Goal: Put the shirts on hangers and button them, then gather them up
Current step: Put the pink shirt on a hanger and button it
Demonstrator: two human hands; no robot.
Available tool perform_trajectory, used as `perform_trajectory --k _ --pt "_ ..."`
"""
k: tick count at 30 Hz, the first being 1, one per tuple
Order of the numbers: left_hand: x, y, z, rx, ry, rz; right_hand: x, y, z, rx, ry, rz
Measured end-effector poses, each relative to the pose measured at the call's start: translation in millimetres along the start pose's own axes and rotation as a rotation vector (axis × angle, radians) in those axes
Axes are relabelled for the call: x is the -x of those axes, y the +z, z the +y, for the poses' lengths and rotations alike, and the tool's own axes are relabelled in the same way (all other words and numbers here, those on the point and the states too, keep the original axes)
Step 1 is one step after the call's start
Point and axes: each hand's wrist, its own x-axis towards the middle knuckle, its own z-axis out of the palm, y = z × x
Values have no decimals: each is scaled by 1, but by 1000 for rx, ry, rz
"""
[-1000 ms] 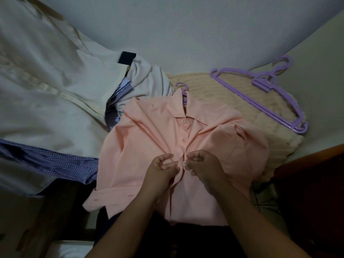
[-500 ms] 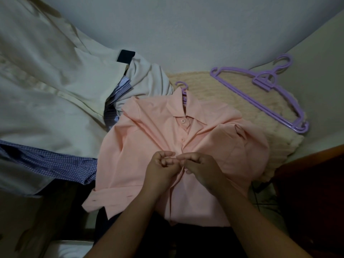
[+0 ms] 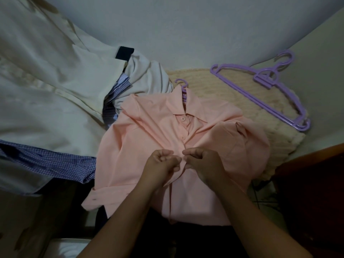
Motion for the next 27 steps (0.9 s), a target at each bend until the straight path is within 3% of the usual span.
perform_trajectory --k 2,5,10,13,16,22,25,27 --pt "-2 1 3 140 -60 -7 -3 0 0 -20 0 -11" --pt "-1 2 4 90 -33 -10 -7 2 3 -7 -2 -17" --pt "-7 -16 3 -520 291 163 -17 -5 16 325 -169 88" --pt "-14 -23 3 -729 365 98 -20 -10 17 329 -117 46" --pt "-24 -24 2 -852 408 134 -24 -11 17 281 -96 68" --pt "-35 -17 38 -727 459 216 -46 -25 -8 -33 35 43" --pt "-45 -6 72 -440 467 206 -62 -35 -44 -328 57 38" --pt "-60 -1 93 -389 493 216 -73 -40 -70 -391 14 42"
